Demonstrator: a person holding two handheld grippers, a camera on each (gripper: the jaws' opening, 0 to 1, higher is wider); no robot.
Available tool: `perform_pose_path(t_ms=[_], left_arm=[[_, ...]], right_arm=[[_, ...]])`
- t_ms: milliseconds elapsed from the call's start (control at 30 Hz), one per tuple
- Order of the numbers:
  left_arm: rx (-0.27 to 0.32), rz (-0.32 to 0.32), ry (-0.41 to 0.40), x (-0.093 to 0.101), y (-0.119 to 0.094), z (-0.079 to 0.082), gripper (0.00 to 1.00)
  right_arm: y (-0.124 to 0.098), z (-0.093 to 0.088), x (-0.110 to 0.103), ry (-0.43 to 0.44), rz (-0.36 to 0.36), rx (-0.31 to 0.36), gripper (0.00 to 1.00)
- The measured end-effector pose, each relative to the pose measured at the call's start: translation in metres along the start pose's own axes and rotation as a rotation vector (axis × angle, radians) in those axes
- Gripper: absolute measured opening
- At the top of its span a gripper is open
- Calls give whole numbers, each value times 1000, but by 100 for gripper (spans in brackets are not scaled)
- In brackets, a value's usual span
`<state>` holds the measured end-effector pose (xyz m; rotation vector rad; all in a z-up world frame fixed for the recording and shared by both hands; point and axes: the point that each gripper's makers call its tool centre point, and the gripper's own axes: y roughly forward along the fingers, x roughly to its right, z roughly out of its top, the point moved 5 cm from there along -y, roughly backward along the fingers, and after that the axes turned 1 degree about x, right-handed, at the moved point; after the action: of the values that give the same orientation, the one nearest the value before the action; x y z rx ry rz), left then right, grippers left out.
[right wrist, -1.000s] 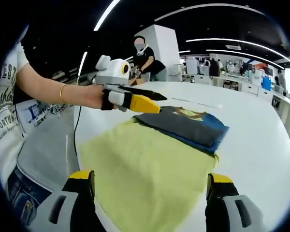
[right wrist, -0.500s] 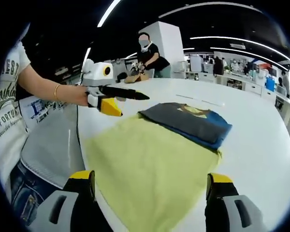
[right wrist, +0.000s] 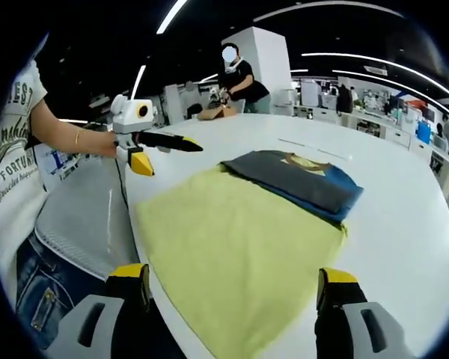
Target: Fold the garment on the visible template until the final outline fits inside the template.
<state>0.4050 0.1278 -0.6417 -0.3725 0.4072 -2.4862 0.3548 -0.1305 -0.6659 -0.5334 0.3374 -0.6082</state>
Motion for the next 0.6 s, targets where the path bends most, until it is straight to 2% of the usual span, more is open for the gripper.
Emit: perform_pose_path(t_ms=[333, 467, 600], left_arm=[[-44, 17, -4, 6, -23, -24, 80], [-89, 24, 4, 6, -34, -37, 79], [-109, 21, 1, 7, -41, -45, 75]], right_arm=[[-1, -6, -9, 1, 6, -9, 90], [0, -12, -13, -3, 8, -19, 89], [1, -18, -16, 4, 10, -29, 86]])
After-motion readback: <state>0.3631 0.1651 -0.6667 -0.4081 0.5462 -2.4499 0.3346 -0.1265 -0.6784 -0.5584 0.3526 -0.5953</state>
